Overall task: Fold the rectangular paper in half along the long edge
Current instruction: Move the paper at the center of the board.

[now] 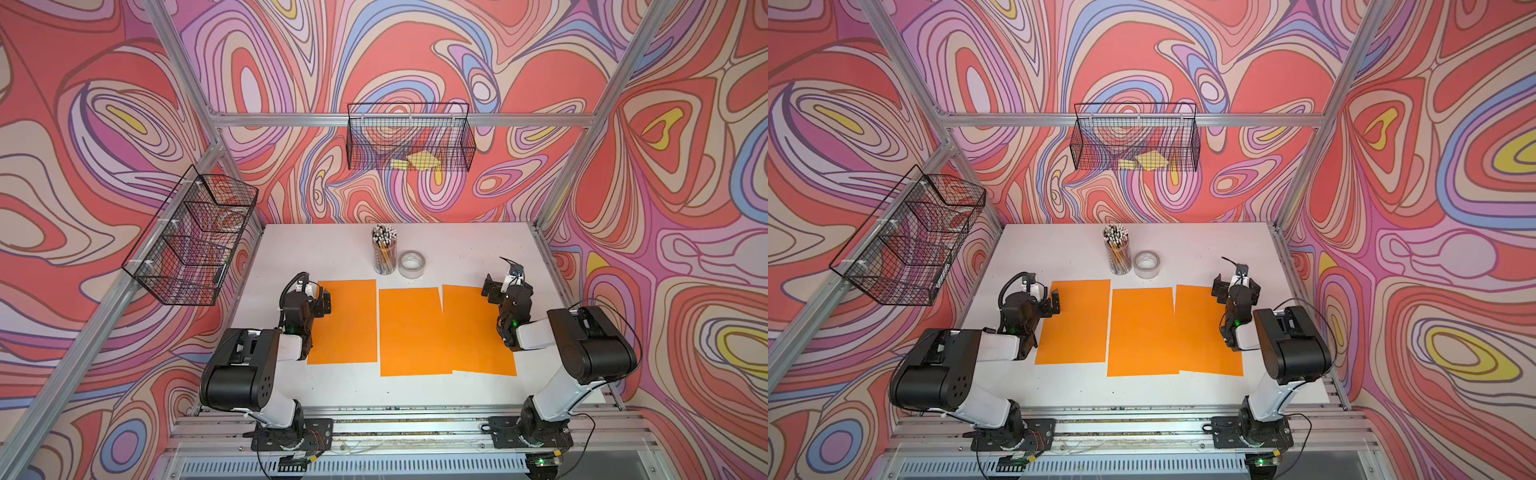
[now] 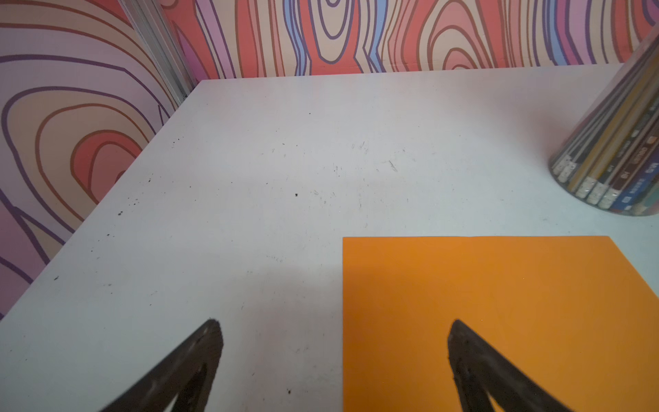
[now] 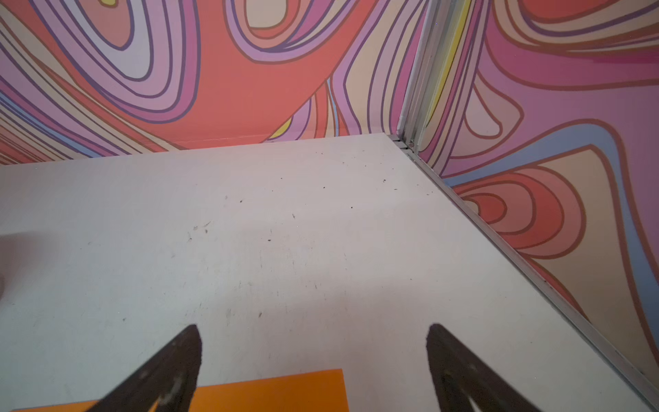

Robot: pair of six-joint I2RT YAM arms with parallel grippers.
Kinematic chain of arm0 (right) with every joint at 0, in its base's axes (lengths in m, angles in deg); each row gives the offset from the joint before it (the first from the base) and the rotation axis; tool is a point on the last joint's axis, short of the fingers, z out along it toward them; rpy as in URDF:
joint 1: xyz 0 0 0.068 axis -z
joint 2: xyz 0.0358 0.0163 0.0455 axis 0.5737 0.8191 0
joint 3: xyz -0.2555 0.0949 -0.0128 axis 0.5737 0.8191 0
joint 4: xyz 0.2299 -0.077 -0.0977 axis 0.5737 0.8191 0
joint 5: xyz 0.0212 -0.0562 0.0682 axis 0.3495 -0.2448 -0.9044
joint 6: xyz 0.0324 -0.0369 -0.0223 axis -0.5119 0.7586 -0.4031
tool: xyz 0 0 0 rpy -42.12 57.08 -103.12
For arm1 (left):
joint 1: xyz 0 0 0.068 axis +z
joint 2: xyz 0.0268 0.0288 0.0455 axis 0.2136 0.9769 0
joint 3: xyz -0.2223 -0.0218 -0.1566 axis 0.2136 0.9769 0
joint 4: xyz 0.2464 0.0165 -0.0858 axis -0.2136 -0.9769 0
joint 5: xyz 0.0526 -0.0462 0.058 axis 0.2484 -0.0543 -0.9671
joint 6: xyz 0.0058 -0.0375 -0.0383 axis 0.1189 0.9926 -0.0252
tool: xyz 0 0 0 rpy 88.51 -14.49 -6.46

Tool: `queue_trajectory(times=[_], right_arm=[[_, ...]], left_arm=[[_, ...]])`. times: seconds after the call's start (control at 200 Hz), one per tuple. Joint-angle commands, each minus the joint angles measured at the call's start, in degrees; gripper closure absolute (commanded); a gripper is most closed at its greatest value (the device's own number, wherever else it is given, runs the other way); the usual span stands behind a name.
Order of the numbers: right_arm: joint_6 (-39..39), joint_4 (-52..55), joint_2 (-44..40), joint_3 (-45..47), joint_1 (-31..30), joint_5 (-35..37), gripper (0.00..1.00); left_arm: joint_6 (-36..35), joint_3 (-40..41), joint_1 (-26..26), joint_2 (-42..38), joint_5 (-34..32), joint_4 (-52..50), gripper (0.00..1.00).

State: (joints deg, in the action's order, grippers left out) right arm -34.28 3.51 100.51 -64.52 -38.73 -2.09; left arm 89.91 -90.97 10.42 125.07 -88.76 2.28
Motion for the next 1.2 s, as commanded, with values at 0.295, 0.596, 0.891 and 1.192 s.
queue_trajectory(times=[0.295, 0.596, 0.891, 1.192], right_arm=[[-0.2, 0.4, 0.1, -0.5, 0.3, -0.1, 0.02], [-0.1, 0.3, 0.1, -0.4, 0.3, -0.2, 0.02], [-0.3, 0.7, 0.2, -0.6, 0.3, -0.3, 0.02], [-0.5, 0.7, -1.1, 0.0, 0.2, 1.8, 0.02]], left_arm=[[-0.1, -1.1, 0.5, -0.4, 1.4, -0.6, 0.01], [0.0, -1.2, 0.7, -0.4, 1.8, -0.8, 0.01], [0.1, -1.2, 0.9, -0.4, 2.3, -0.8, 0.01], [1.8, -0.9, 1.0, -4.4, -1.9, -3.3, 0.01]])
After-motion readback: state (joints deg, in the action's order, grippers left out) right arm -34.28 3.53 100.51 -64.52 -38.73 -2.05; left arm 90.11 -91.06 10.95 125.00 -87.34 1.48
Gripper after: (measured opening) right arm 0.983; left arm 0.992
